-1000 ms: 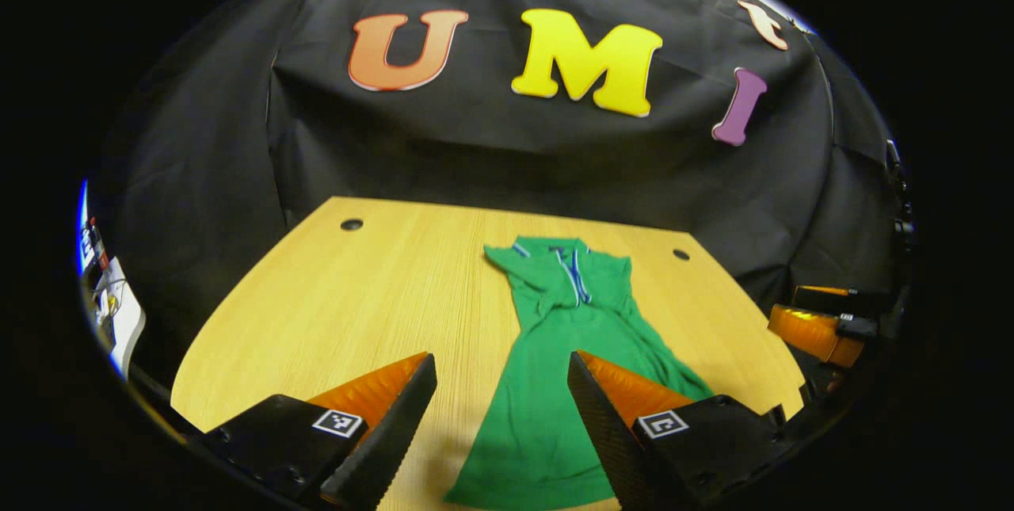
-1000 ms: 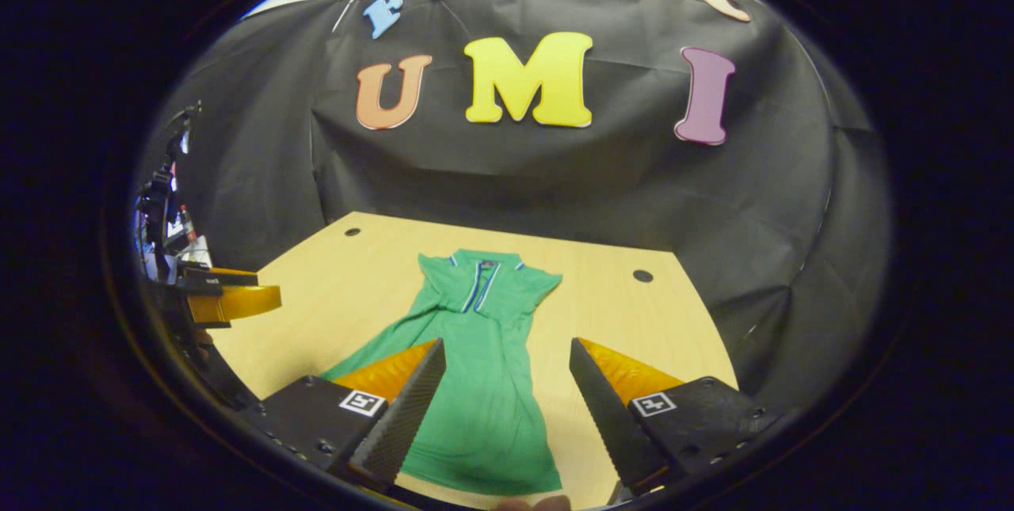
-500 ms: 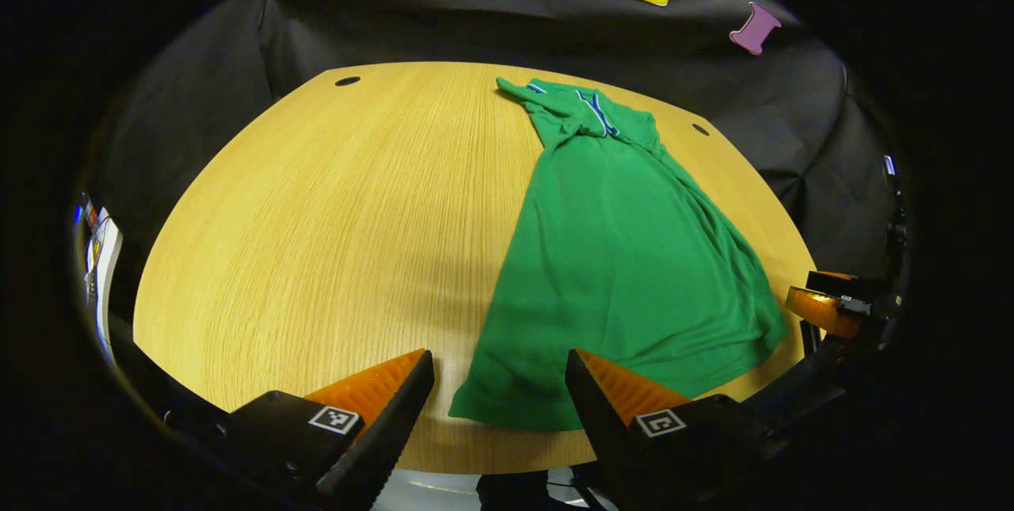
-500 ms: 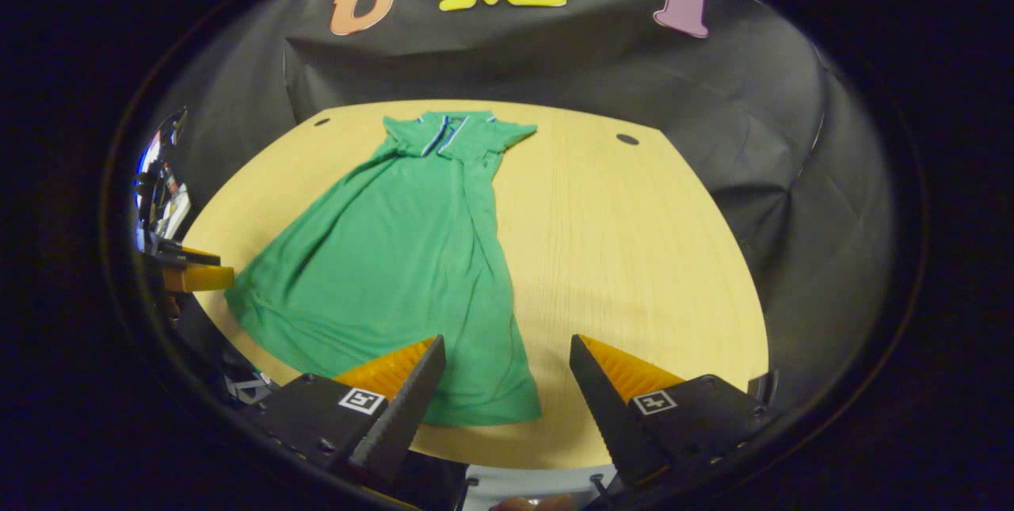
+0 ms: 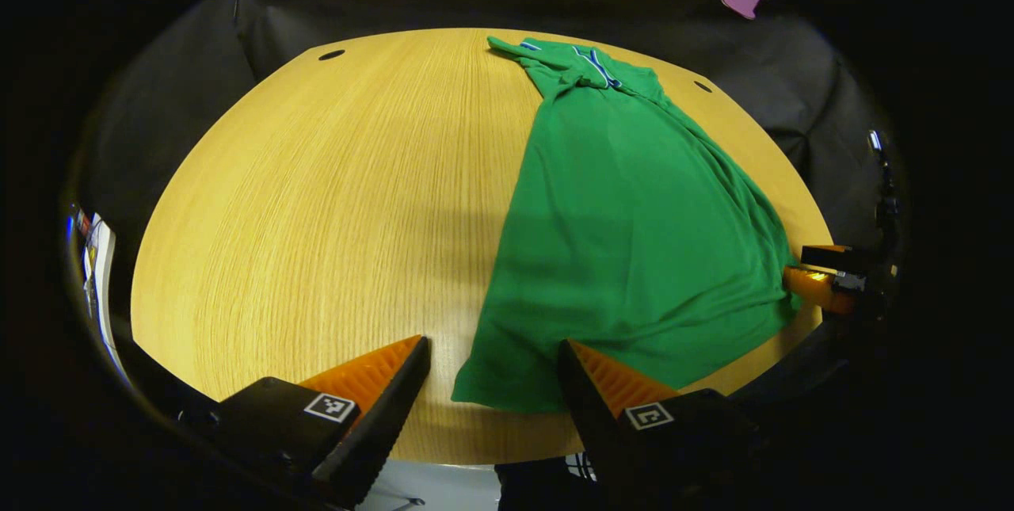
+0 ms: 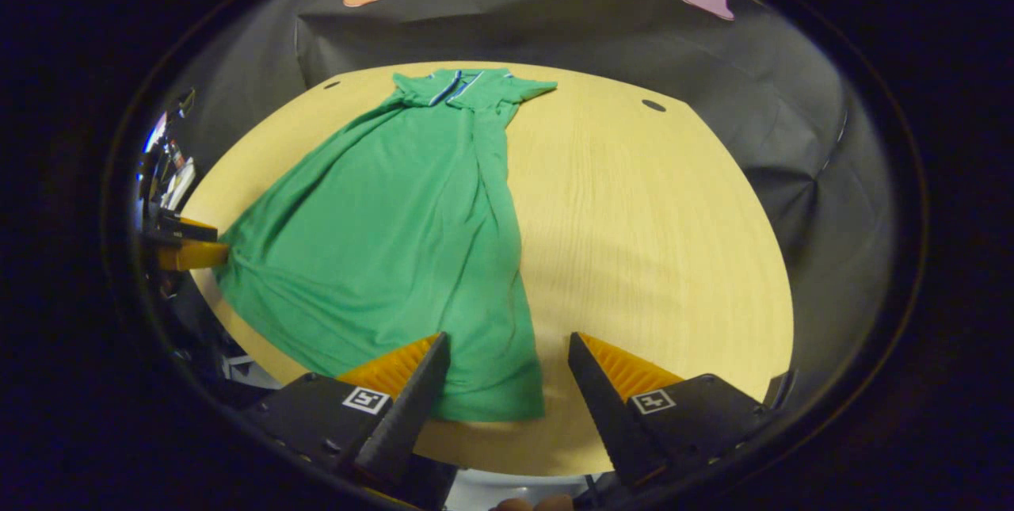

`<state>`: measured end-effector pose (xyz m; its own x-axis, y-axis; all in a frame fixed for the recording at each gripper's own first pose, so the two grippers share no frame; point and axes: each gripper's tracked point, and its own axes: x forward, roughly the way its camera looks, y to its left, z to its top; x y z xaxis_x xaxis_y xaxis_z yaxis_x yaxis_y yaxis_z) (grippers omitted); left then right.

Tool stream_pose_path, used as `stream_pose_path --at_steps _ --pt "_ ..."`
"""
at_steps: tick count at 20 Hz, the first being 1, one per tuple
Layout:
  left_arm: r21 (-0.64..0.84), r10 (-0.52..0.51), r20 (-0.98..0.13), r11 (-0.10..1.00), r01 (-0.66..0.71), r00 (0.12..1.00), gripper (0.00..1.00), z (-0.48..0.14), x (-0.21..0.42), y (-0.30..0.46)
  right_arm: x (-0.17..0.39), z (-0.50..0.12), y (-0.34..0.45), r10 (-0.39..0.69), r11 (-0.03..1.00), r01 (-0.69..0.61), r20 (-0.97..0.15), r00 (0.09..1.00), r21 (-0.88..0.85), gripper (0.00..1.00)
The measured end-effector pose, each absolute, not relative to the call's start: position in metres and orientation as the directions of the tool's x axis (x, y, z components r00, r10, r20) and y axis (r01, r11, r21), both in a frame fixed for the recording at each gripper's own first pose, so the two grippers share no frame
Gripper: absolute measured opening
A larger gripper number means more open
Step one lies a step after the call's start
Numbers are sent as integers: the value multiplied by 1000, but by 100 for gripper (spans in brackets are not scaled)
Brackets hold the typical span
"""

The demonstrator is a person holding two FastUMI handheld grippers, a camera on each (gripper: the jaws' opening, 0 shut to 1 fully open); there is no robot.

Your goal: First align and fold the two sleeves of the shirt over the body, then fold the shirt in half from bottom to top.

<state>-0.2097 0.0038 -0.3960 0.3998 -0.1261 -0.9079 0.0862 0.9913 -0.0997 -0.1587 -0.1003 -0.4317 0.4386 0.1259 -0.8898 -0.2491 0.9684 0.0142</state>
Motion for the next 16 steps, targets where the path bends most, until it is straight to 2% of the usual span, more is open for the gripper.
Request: stream_pose_path --at_steps 2,3,4,5,7,8,9,10,12,16 --pt "-82 -118 -919 990 111 377 100 -397 -212 7 -165 -434 -95 152 973 -224 -897 416 61 94" --pt "-67 -107 -924 990 121 367 100 -395 -213 10 -166 -434 -95 149 974 -218 -898 414 61 84" --pt "-68 -107 -927 991 119 359 100 -395 -212 11 -168 -434 -92 153 974 -218 -900 408 66 79" --pt "-70 -106 -931 991 113 348 100 -395 -211 10 -171 -435 -88 157 973 -219 -902 402 71 61" --pt "-77 -117 -938 988 133 327 91 -391 -207 10 -174 -433 -78 169 969 -232 -904 393 81 25" --pt "-88 -129 -940 986 140 315 76 -390 -206 10 -174 -434 -78 157 970 -233 -908 389 68 14" --pt "-100 -139 -941 985 138 307 69 -389 -203 9 -173 -434 -75 169 968 -237 -912 374 82 3" --pt "-120 -155 -940 984 129 303 33 -387 -200 8 -174 -435 -73 179 969 -229 -914 364 99 3" --pt "-154 -181 -940 981 114 289 13 -382 -194 10 -172 -431 -72 196 970 -206 -920 340 130 0" --pt "-223 -233 -937 973 66 261 8 -359 -179 21 -172 -423 -66 228 969 -167 -922 314 182 0"
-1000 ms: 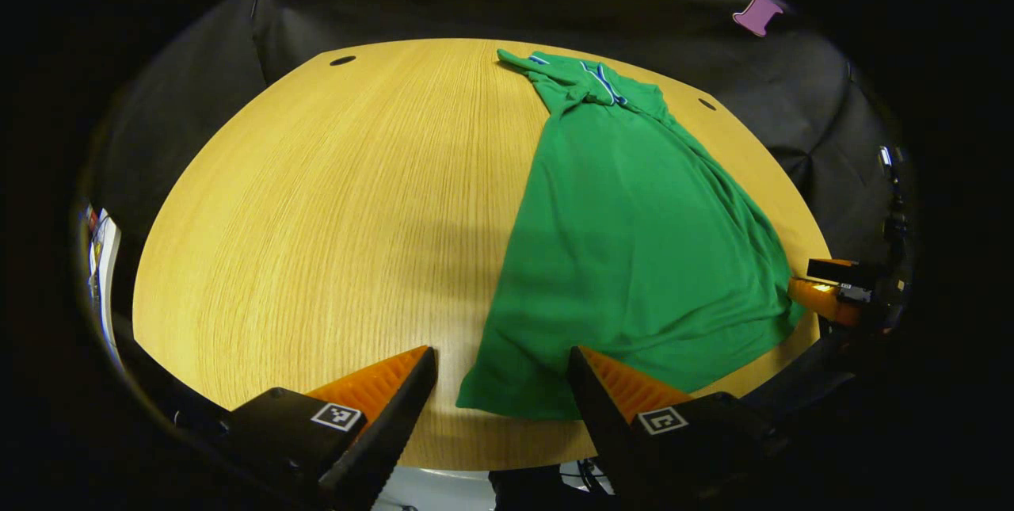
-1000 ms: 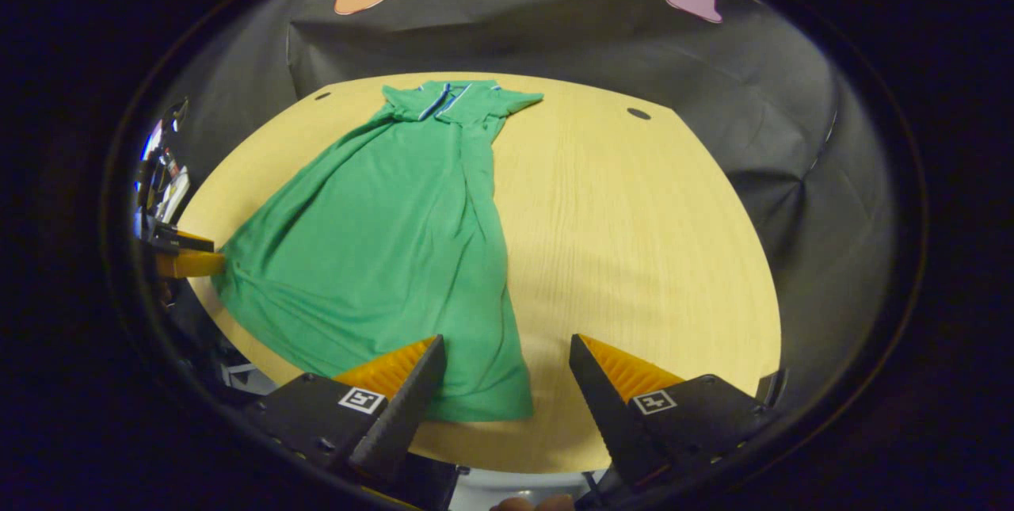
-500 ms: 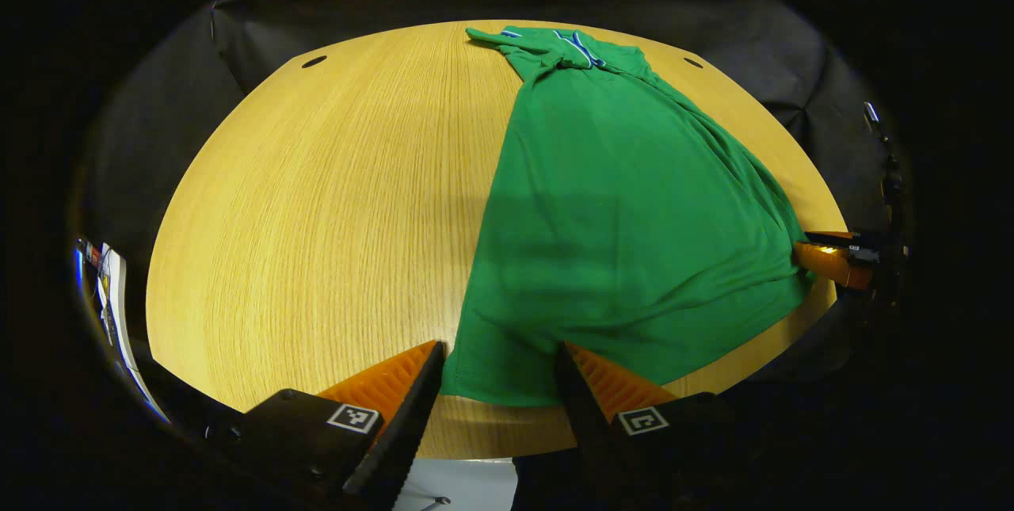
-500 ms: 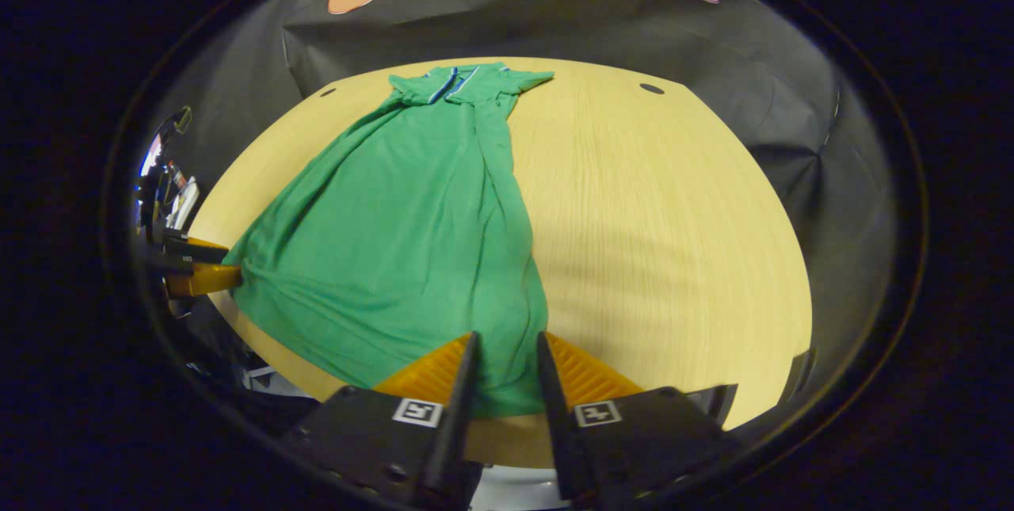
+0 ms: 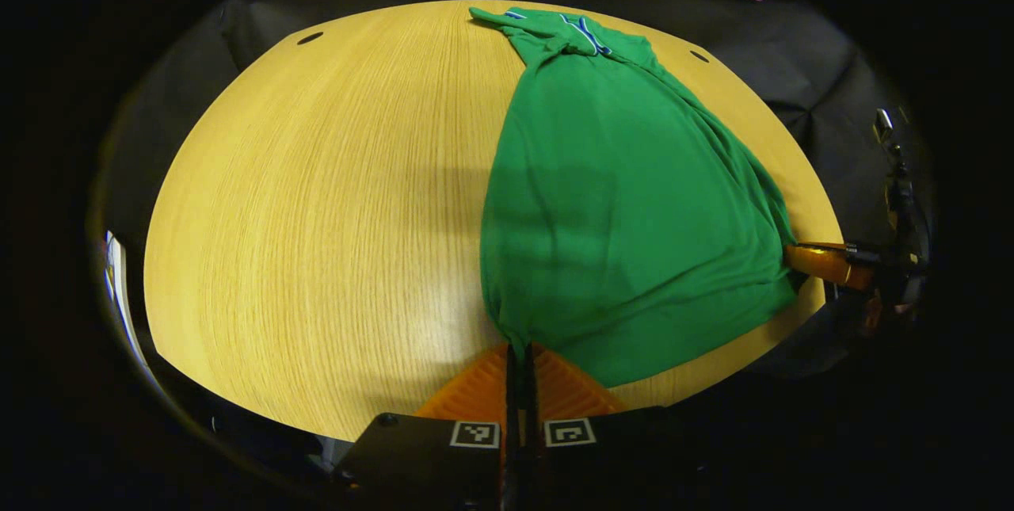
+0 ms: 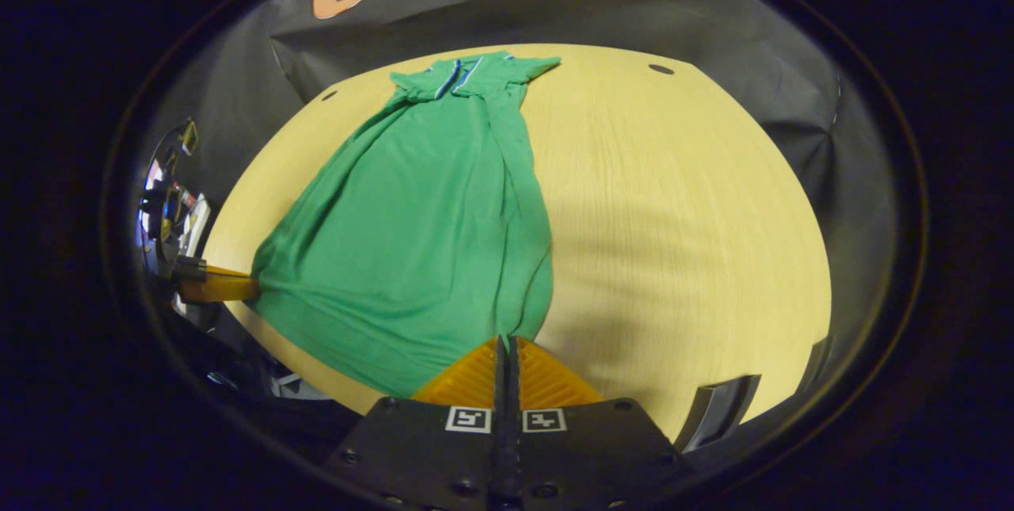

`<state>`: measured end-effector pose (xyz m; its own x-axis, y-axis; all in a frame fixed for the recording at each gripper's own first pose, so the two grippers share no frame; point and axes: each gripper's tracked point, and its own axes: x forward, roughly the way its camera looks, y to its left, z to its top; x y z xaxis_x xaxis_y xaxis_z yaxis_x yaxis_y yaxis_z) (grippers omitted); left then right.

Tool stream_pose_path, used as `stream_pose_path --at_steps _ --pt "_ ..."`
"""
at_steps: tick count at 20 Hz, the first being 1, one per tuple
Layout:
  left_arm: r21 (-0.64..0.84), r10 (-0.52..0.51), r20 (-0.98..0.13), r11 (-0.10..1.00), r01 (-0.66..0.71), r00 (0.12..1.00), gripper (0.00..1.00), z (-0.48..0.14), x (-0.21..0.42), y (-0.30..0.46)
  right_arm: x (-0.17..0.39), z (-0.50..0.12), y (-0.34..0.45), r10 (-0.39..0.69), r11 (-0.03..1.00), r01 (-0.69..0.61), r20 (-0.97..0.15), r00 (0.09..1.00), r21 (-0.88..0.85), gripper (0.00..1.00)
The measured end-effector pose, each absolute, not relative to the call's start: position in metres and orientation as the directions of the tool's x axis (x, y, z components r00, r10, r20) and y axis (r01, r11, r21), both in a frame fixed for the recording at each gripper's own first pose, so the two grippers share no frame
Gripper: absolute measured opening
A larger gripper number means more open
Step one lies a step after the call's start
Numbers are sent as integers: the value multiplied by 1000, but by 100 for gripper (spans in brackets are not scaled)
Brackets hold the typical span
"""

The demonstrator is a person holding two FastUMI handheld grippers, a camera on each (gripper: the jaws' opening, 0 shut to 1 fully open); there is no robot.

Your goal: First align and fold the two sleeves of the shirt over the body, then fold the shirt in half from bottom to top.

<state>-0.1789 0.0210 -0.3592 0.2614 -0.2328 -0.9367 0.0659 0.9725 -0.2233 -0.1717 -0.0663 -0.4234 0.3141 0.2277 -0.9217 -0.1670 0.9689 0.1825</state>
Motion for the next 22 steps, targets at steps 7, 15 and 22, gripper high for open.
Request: stream_pose_path --at_steps 7,15,22 --pt "-242 -270 -892 962 124 363 8 -317 -142 22 -137 -379 -58 281 957 -175 -881 380 230 0" --pt "-224 -292 -814 955 194 503 8 -262 -72 16 -68 -324 -66 288 957 -146 -815 502 249 0" --pt "-192 -276 -718 961 200 639 8 -224 7 13 18 -277 -68 307 951 -167 -718 624 262 0"
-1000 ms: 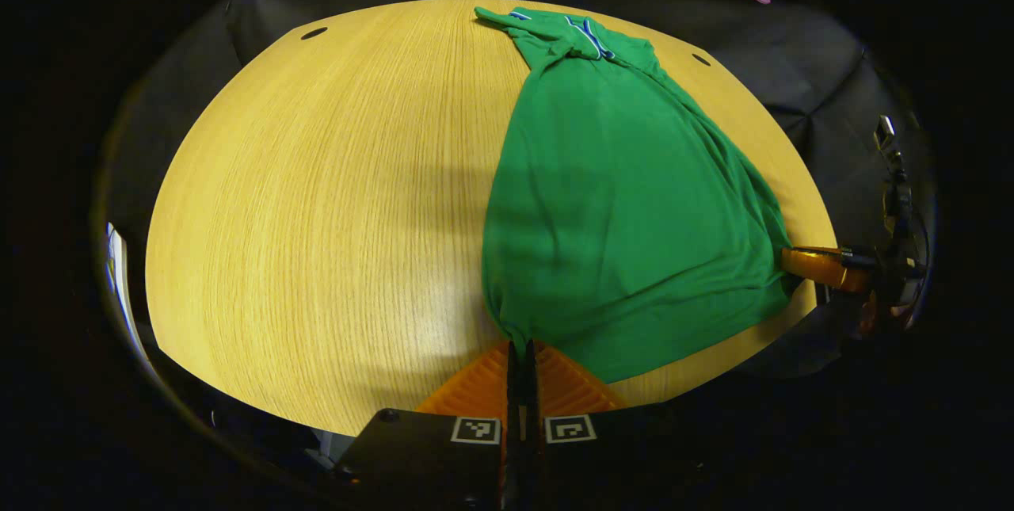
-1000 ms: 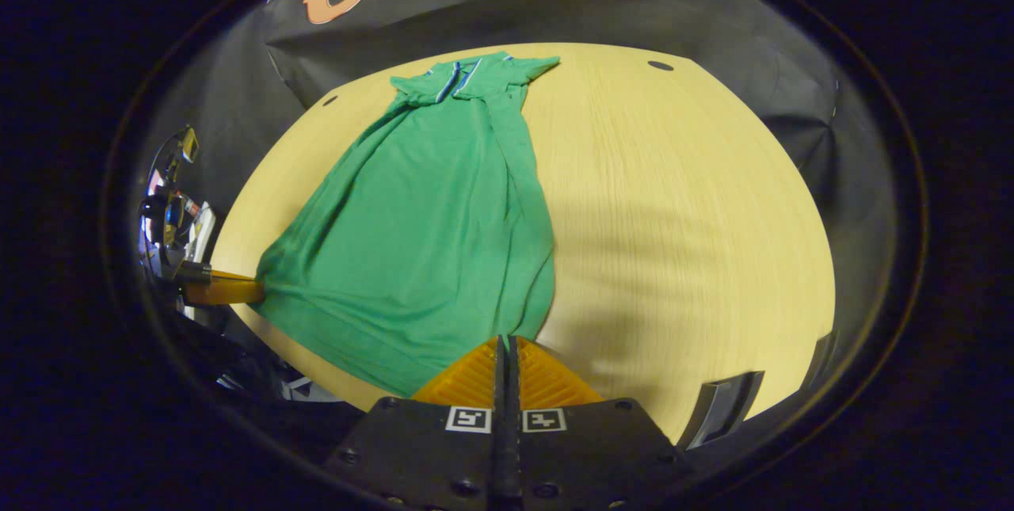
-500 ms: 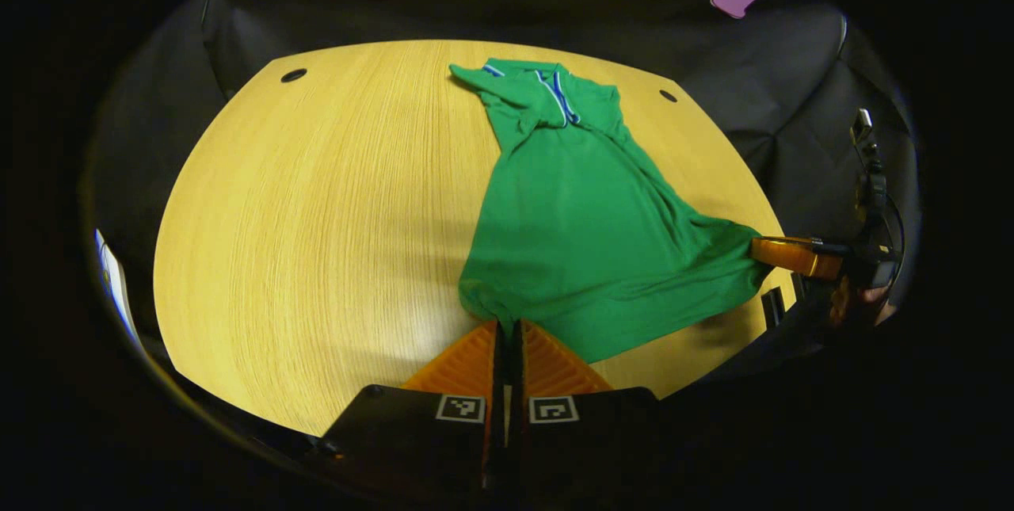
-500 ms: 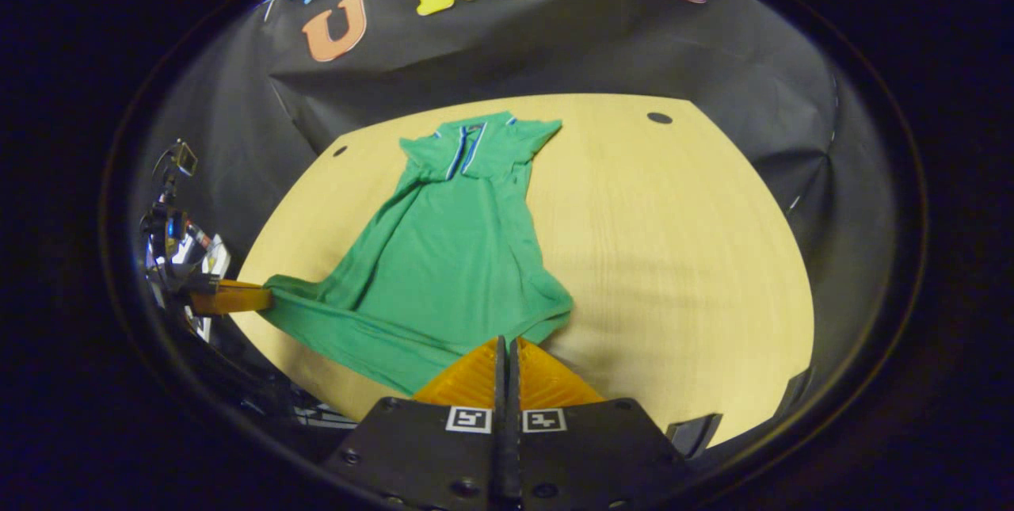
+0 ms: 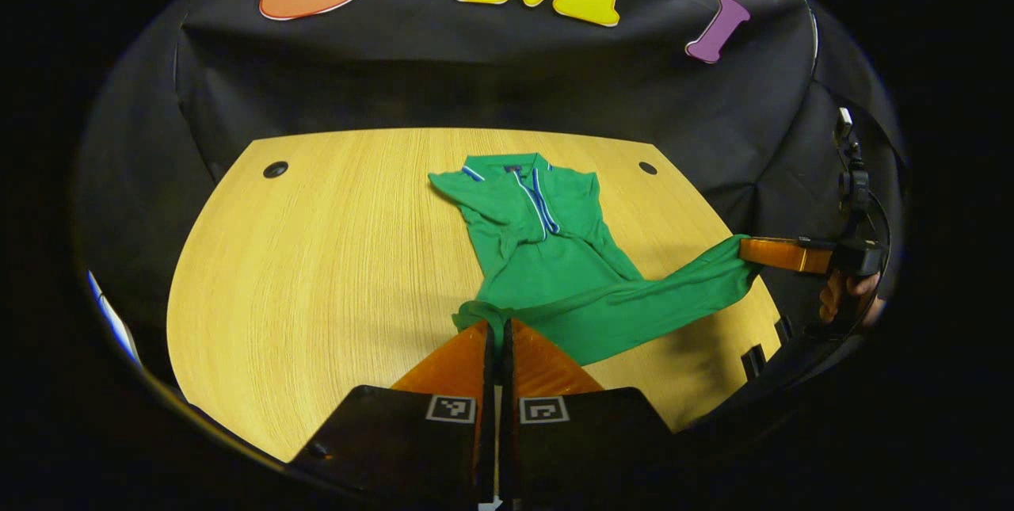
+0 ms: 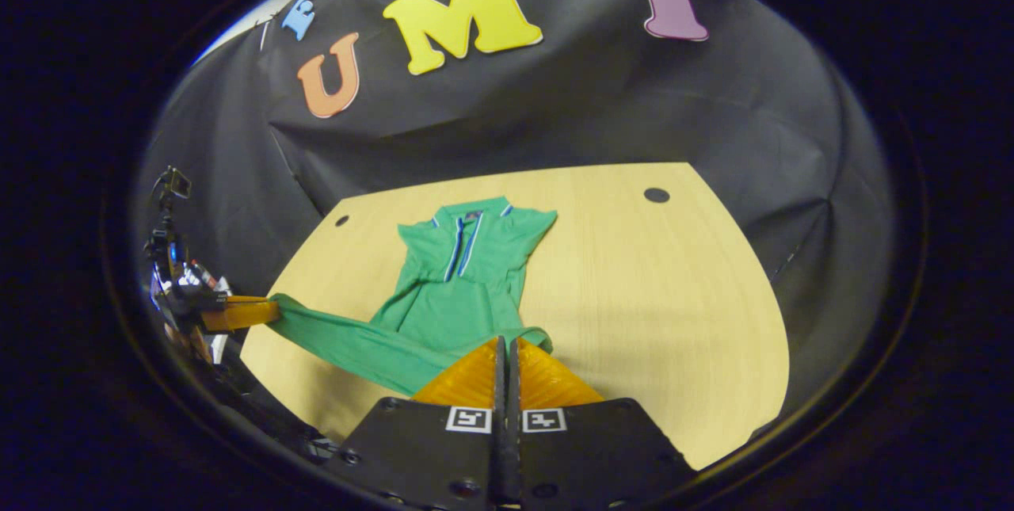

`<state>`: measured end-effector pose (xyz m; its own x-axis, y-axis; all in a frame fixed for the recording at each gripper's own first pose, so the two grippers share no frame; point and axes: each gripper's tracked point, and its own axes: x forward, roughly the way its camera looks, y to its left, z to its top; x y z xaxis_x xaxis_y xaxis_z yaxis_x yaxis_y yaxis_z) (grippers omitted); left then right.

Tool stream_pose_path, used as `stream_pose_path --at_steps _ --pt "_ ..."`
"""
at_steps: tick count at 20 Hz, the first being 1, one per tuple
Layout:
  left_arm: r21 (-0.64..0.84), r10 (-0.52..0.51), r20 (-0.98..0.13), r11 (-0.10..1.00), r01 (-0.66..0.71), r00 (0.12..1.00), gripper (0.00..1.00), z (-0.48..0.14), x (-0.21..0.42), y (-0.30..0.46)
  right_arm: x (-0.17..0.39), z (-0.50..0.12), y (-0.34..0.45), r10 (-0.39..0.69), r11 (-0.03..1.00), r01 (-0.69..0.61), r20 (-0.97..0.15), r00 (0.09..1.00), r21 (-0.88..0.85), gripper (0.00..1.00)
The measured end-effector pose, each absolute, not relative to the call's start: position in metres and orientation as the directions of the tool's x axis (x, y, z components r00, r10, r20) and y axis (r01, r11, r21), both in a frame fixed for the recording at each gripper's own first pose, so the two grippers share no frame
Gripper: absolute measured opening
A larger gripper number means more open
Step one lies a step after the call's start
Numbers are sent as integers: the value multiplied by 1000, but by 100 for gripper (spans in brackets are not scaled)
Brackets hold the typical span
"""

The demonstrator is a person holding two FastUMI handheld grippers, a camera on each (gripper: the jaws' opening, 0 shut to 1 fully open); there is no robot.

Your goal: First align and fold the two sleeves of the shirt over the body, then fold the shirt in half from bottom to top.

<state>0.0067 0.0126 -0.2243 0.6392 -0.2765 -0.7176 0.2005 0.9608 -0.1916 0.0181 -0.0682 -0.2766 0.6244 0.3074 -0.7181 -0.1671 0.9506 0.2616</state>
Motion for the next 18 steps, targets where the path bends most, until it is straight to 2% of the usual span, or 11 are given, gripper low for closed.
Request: stream_pose_path --at_steps 3,6,18 --pt "-231 -284 -677 958 171 679 8 -214 42 7 54 -262 -65 311 949 -174 -682 662 264 0" --pt "-282 -287 -645 951 129 709 8 -203 77 3 83 -258 -59 331 942 -187 -673 661 279 0" --pt "-254 -226 -577 963 91 785 7 -196 227 35 235 -250 -41 339 939 -220 -618 709 264 0"
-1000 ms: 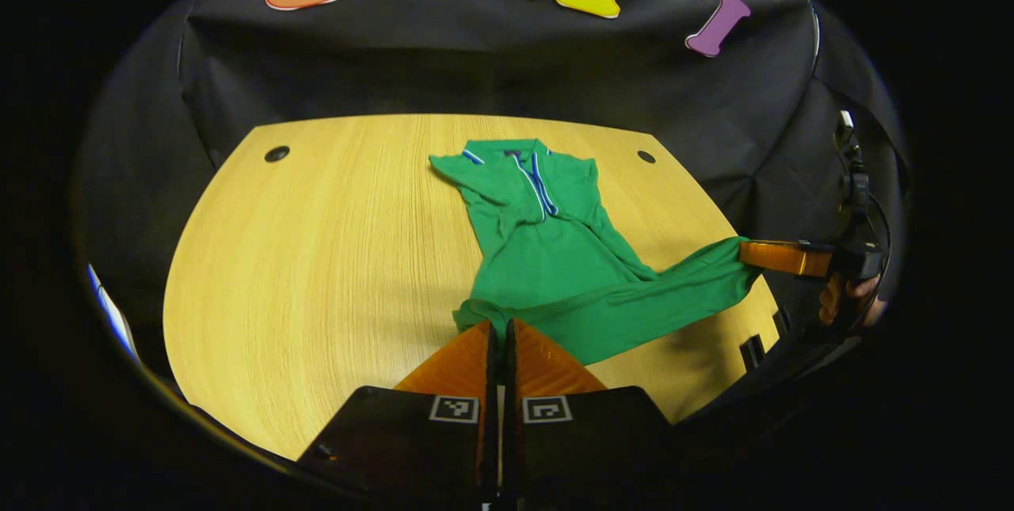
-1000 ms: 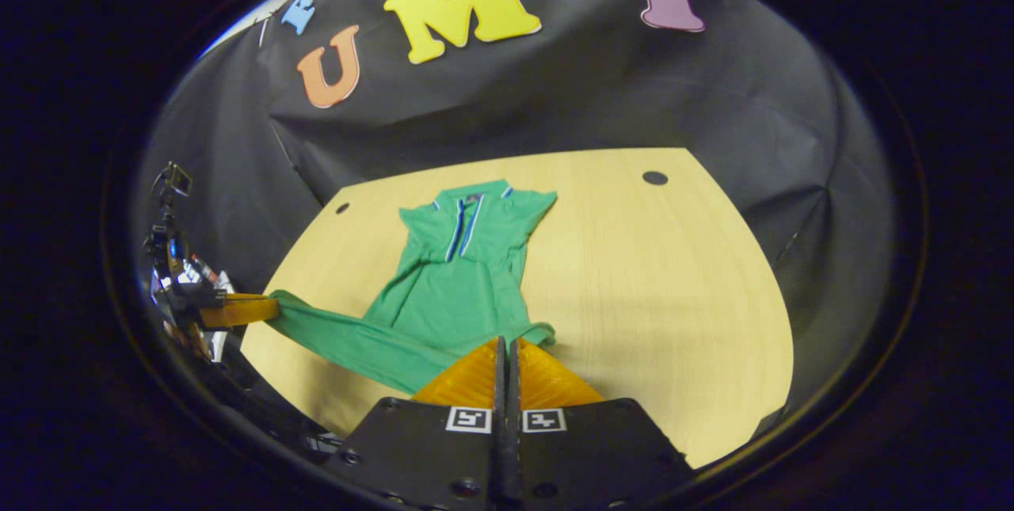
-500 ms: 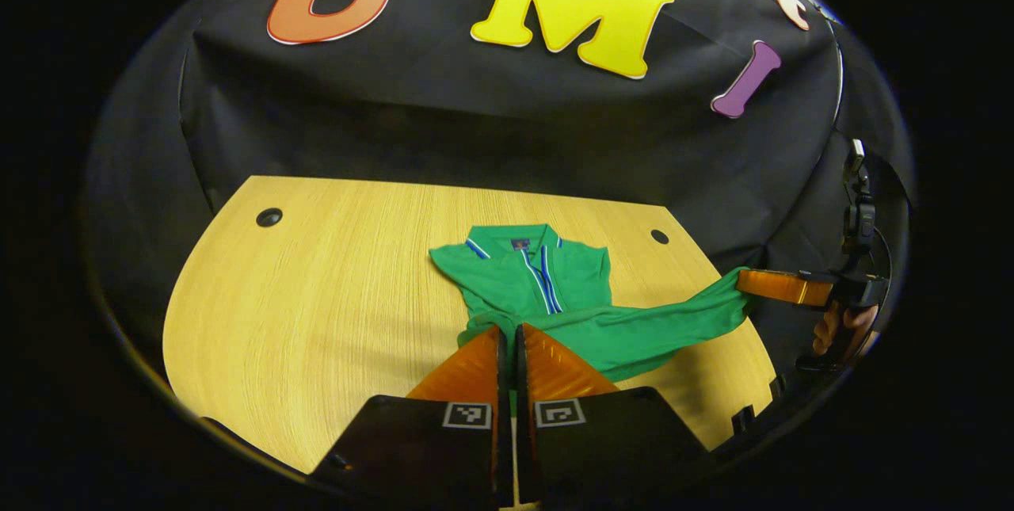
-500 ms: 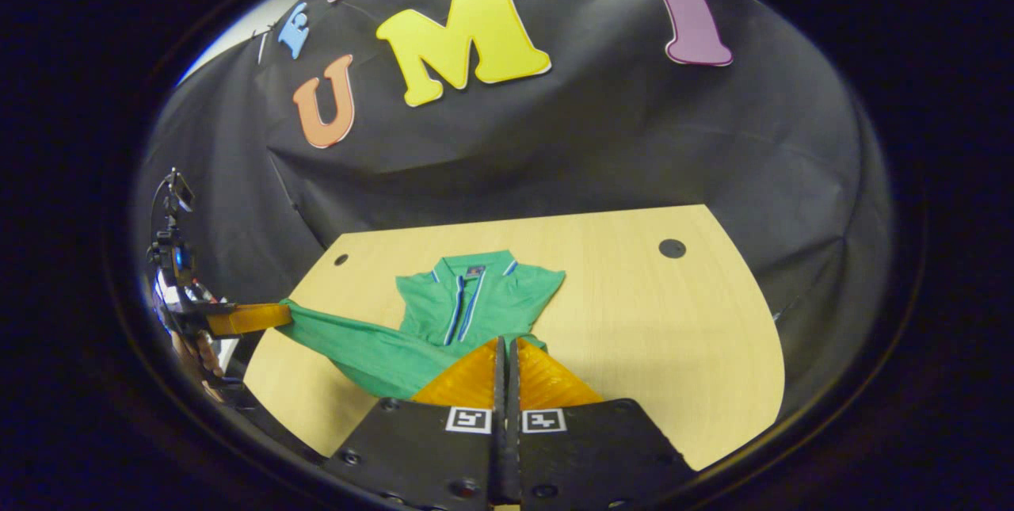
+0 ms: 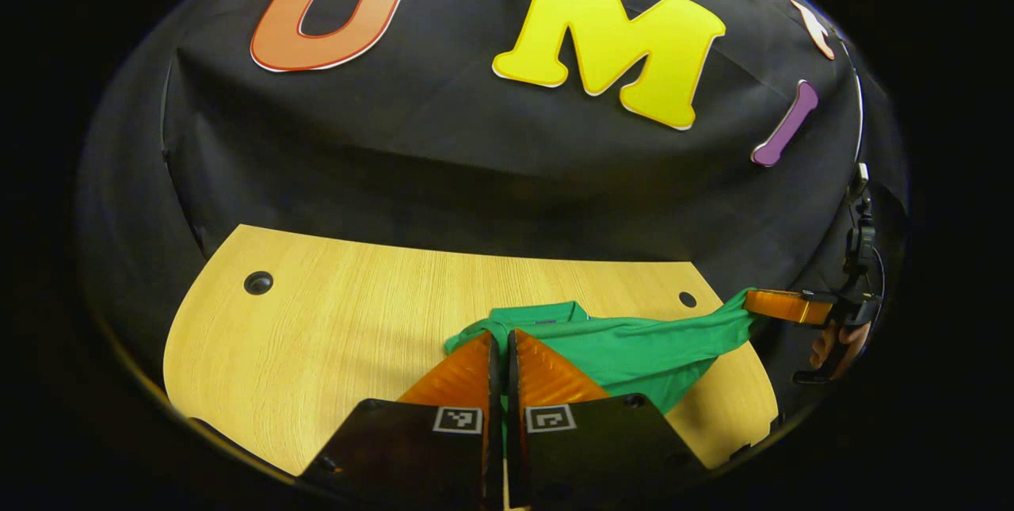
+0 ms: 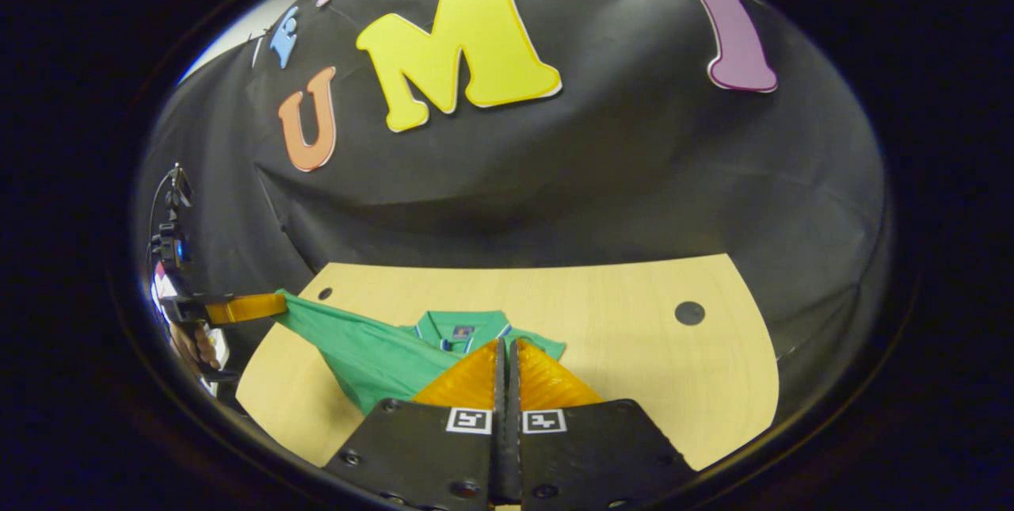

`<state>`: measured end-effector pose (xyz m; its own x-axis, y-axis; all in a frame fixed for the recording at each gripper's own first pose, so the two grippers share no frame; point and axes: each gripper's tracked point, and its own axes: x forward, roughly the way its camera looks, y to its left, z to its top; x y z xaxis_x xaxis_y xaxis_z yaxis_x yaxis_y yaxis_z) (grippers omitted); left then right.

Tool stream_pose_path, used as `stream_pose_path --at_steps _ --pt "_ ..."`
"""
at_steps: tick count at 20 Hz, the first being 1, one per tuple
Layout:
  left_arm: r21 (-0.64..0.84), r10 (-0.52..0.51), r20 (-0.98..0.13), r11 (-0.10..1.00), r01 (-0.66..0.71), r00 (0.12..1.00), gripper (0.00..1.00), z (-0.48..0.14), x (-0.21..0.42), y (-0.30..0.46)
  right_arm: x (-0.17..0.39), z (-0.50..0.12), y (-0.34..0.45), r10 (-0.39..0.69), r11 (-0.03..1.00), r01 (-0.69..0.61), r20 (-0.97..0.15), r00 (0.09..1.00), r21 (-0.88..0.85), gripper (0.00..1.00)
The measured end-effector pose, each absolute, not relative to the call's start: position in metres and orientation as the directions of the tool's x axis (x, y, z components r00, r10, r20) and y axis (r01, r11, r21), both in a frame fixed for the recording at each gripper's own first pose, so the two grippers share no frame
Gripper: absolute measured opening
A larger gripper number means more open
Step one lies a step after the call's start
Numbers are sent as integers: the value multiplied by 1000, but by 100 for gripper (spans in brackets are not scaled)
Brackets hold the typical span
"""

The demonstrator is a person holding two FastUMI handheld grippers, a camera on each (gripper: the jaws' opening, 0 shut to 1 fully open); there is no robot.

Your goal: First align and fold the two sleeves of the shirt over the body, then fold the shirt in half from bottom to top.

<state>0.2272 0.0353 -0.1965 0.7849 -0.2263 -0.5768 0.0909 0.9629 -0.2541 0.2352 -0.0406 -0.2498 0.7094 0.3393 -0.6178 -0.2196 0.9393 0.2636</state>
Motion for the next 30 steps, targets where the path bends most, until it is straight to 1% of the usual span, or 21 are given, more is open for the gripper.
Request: stream_pose_path --at_steps 5,9,12,15,17,19,20,21,22,24,25,27,28,29,30 --pt "-274 -194 -574 961 36 796 7 -218 275 40 295 -267 -29 343 939 -241 -610 714 246 0" --pt "-239 -164 -585 971 24 795 7 -245 303 48 335 -291 -20 346 938 -244 -616 708 246 0" --pt "-216 -136 -608 976 2 782 8 -272 313 55 350 -317 -16 341 940 -247 -632 696 236 0" --pt "-211 -133 -641 978 -6 756 8 -297 315 54 350 -335 -13 349 937 -254 -641 684 240 0" --pt "-226 -137 -656 974 -20 743 9 -309 317 50 353 -352 -13 334 943 -243 -661 672 229 0" --pt "-214 -114 -667 976 -44 736 16 -317 317 52 355 -368 -18 291 956 -231 -675 678 180 0" --pt "-202 -97 -673 978 -56 733 22 -319 316 55 352 -374 -20 283 958 -226 -681 675 175 1" --pt "-194 -88 -675 979 -61 732 24 -320 313 58 348 -380 -22 266 963 -211 -696 667 166 7" --pt "-172 -68 -676 983 -67 734 50 -320 313 61 343 -383 -22 273 962 -209 -700 659 178 12" --pt "-127 -35 -667 990 -67 744 100 -315 311 66 340 -382 -26 253 967 -201 -688 680 158 59" --pt "-115 -28 -657 991 -64 754 100 -306 308 67 337 -372 -25 260 965 -208 -669 696 159 83" --pt "-112 -18 -628 991 -68 778 100 -288 301 67 332 -353 -30 238 971 -203 -640 731 129 83" --pt "-111 -4 -617 990 -82 787 100 -278 297 69 327 -339 -29 229 973 -201 -625 746 116 84" --pt "-109 10 -605 990 -95 796 100 -266 291 70 322 -325 -30 216 975 -195 -607 765 102 99" --pt "-102 30 -587 989 -111 809 100 -252 285 72 314 -309 -31 204 978 -186 -583 786 91 96"
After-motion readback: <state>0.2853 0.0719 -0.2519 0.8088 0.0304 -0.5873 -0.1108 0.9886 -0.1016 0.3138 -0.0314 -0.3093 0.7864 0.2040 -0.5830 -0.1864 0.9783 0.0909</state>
